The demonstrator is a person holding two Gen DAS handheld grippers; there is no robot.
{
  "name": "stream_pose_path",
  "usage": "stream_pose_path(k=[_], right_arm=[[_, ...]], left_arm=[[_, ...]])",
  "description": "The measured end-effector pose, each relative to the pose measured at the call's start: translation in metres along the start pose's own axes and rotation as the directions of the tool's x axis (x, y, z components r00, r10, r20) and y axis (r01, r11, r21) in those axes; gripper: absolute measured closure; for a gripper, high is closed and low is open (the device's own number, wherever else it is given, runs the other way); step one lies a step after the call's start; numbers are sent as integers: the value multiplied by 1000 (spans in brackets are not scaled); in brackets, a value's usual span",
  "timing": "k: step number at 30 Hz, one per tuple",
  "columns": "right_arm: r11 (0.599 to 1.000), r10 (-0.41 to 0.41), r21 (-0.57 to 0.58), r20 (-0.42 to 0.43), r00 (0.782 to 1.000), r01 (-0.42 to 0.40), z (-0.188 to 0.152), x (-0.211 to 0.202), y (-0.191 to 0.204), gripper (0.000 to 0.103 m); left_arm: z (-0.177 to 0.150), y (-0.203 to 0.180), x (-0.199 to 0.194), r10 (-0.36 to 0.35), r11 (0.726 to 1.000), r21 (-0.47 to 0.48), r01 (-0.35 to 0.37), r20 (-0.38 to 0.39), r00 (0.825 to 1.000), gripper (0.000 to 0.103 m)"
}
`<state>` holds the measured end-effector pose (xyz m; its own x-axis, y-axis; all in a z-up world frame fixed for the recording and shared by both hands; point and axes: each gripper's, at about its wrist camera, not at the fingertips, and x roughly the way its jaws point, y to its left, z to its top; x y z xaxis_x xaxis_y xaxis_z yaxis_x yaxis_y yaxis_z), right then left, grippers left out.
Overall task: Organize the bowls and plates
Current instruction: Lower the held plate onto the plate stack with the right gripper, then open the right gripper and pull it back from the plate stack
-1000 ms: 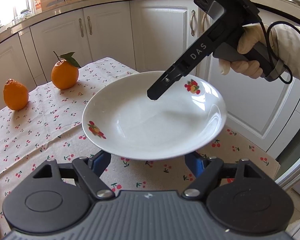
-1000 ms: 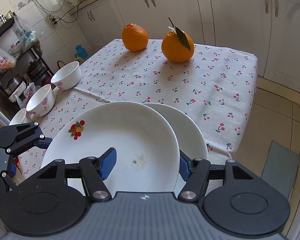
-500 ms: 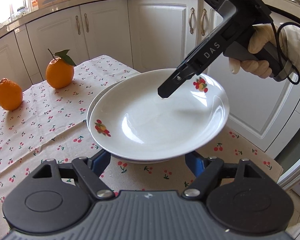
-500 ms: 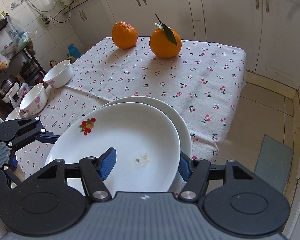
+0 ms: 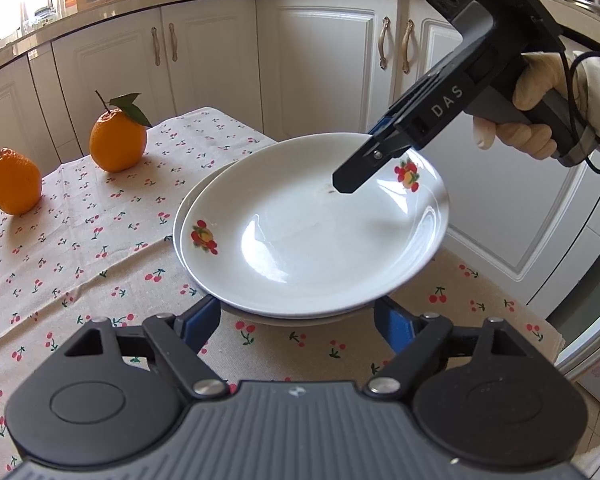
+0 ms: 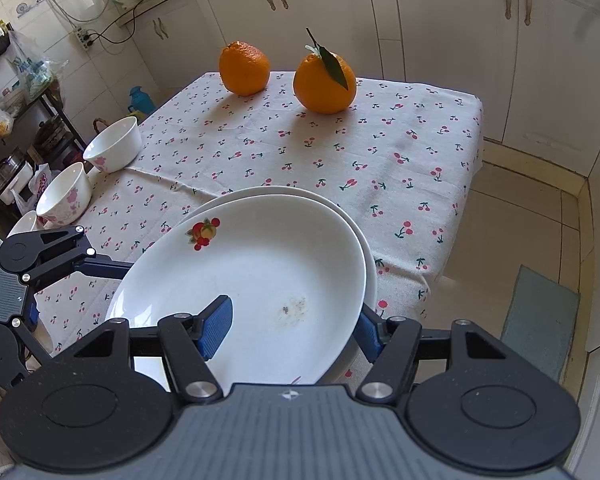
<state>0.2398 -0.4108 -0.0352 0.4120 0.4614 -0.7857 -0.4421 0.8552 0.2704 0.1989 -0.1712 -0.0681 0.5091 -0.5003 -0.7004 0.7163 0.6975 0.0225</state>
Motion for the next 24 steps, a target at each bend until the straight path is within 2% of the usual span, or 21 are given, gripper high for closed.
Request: stream_pose_path(k=[13,18,24], right_arm=[[998,-55,-15,-17,998,55,-6,-4,13,27],[996,-87,-18,-25,996,87,-8,-6,19,26],[991,-132,-41,-41,990,130,-13,-6,29,16]], left_arm=[[-3,0,-1,-2,1000,25,2,30,1000,16],[-5,-1,0,4,999,47,-7,50,999,12],[-9,-1,-3,21,998,64,-26,68,997,9]])
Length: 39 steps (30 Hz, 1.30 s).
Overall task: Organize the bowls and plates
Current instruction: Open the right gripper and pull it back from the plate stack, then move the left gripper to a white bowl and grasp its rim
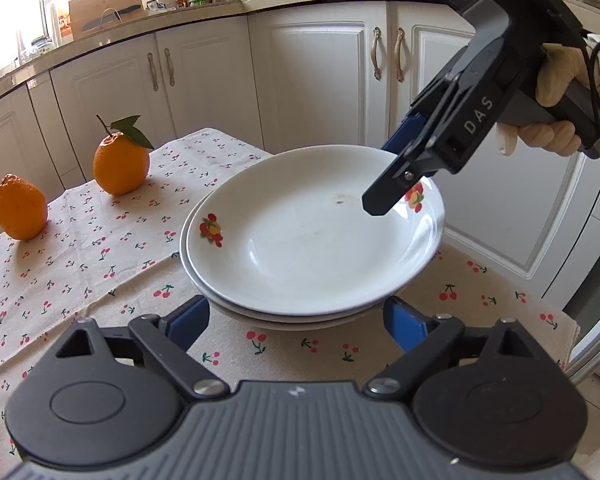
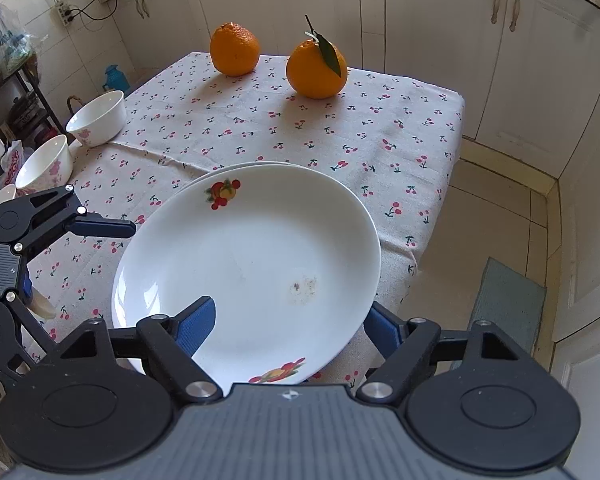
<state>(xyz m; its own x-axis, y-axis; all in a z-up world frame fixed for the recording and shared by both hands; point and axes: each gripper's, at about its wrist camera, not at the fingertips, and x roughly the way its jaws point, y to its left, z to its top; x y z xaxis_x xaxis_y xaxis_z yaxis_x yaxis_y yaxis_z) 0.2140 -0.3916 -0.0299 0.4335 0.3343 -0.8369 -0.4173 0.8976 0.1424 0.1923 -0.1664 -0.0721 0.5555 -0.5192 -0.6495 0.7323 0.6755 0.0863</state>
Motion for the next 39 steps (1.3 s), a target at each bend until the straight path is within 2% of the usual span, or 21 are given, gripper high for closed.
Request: stream_pose_path(k=[3,5,10,14,18,25,30,35,39], right_arm=[[1000,-7,-16,6,1000,7,-3,-3,6,12],[1000,-3,-28,29,1000,4,-2,-9,13,5],[997,-35,-64,100,994,41,1,-25,38,0],[991,-94,-75,183,979,109,3,-37,68,0],[979,-146,-102,250,957,176,4,-34,108,0],[964,-82,-224,271,959,146,1,1,181,0],[948,1,-308,255,967,81,-3,24,230,0],[922,99,-387,260,960,10,-2,37,275,0],[888,169,-458,248,954,-39,0,47,307,0]], left_arm=[[-2,0,-4,3,1000,0,-3,10,1000,7],[-3,0,-8,5,1000,0,-5,19,1000,7],[-5,6,-30,18,999,-36,-15,78,997,6],[-12,18,-65,80,994,-88,-68,145,986,3],[-29,36,-102,176,976,-156,-149,174,969,1],[-68,72,-158,290,944,-201,-262,125,949,1],[-97,101,-188,314,933,-199,-298,51,948,1],[-122,131,-214,316,925,-220,-309,-6,949,1],[-136,156,-227,345,914,-209,-348,-52,937,1]])
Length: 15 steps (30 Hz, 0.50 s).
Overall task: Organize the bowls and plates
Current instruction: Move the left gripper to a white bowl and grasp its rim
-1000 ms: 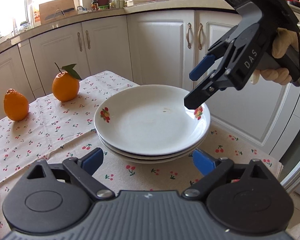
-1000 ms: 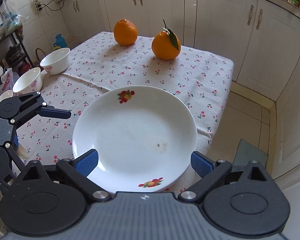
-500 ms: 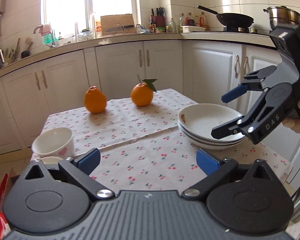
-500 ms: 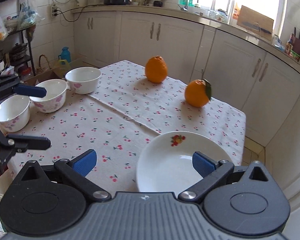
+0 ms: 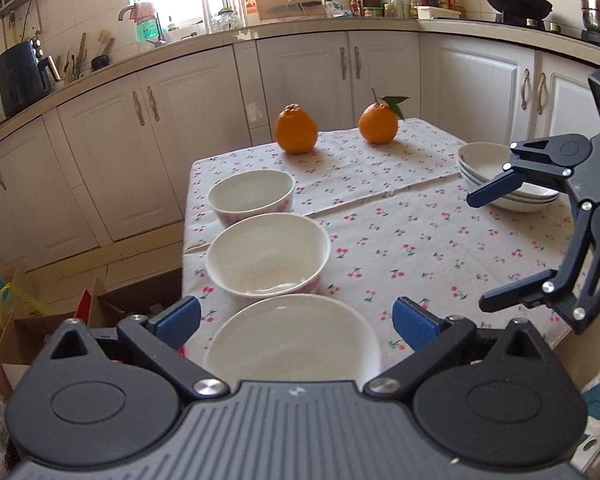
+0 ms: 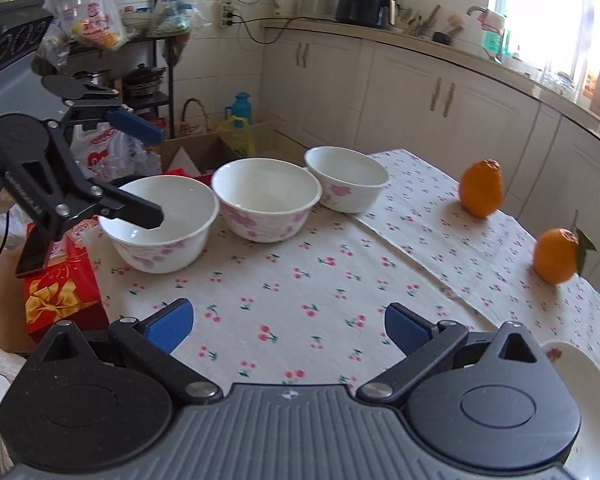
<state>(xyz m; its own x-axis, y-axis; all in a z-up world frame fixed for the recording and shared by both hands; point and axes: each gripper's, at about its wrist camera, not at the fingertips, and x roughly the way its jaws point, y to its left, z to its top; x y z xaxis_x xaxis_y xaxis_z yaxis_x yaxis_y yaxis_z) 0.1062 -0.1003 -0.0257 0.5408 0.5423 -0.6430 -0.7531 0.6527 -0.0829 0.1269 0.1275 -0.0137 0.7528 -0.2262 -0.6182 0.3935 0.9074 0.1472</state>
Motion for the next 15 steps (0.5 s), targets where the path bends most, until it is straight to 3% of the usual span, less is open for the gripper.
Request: stream_pose_path(k=[6,15], right_arm=[[997,70,-33,-4,998,-70,15,27,29,0],[987,135,-79,-42,990,-138,26,61,55,0]], left_arm=[[-15,37,11,3,1000,-22,-5,-96,995,5],[-22,55,27,-132,988,-102,116,-167,977,24]])
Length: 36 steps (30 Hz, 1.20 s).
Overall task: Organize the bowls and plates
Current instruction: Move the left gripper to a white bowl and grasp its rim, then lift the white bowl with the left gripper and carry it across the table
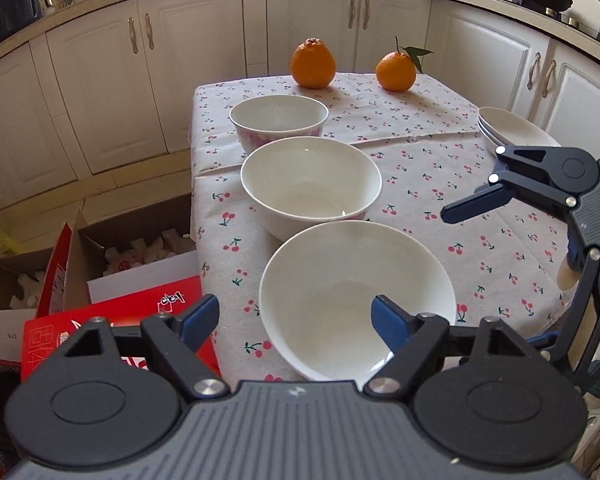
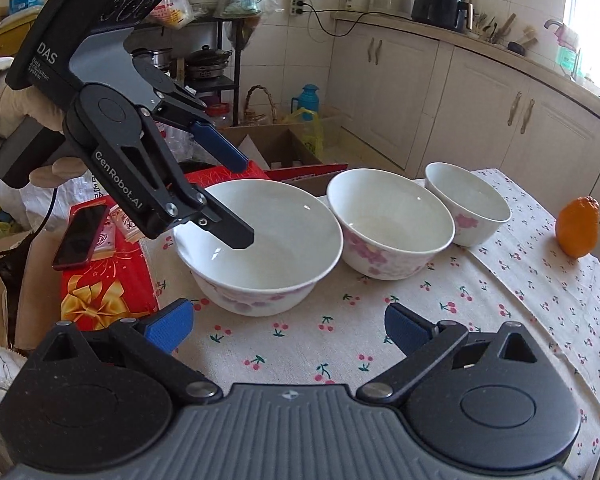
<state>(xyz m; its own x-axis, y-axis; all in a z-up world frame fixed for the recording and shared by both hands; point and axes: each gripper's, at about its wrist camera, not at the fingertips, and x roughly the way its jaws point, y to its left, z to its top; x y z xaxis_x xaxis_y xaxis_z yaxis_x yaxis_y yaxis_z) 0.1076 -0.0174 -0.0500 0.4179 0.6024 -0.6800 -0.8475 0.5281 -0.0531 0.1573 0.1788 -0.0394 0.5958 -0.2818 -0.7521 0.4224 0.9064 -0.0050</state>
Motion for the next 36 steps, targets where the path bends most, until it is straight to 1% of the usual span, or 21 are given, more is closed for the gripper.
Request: stream_pose_path(k=[1,3,6,7,10,12,15,20,29,36], right_arm=[[1000,7,-1,-3,1000,-7,1,2,1,0],[1000,21,-10,-7,1000,-21,3,5,2,0],[999,38,-26,-16,999,-38,6,9,3,3],[999,42,-32,-19,999,-42,6,10,3,5],[997,53,-52,-31,998,-55,8,14,4,13],[997,54,-60,-35,998,-56,10,15,4,16],[995,69,-63,-31,997,-71,12,15,2,18],[994,78,-75,-32,996,-81,14,18,3,23],[995,84,-53,-31,996,-85,14,18,2,24],[995,90,-37,-28,996,-91,12,5,-1,24]], left_arm=[[0,1,2,-10,1000,-5,10,-8,1000,25],[0,3,4,-36,999,-15,35,-19,999,32],[2,5,7,-64,998,-27,63,-26,998,39],[3,6,8,-70,997,-32,69,-29,997,39],[3,8,10,-87,995,-43,86,-35,996,45],[4,7,10,-92,995,-44,90,-34,995,47],[5,8,9,-101,994,-43,100,-33,994,49],[6,9,10,-101,994,-43,99,-37,994,51],[6,8,10,-101,994,-39,100,-43,994,52],[9,1,7,-113,993,-33,112,-41,993,52]])
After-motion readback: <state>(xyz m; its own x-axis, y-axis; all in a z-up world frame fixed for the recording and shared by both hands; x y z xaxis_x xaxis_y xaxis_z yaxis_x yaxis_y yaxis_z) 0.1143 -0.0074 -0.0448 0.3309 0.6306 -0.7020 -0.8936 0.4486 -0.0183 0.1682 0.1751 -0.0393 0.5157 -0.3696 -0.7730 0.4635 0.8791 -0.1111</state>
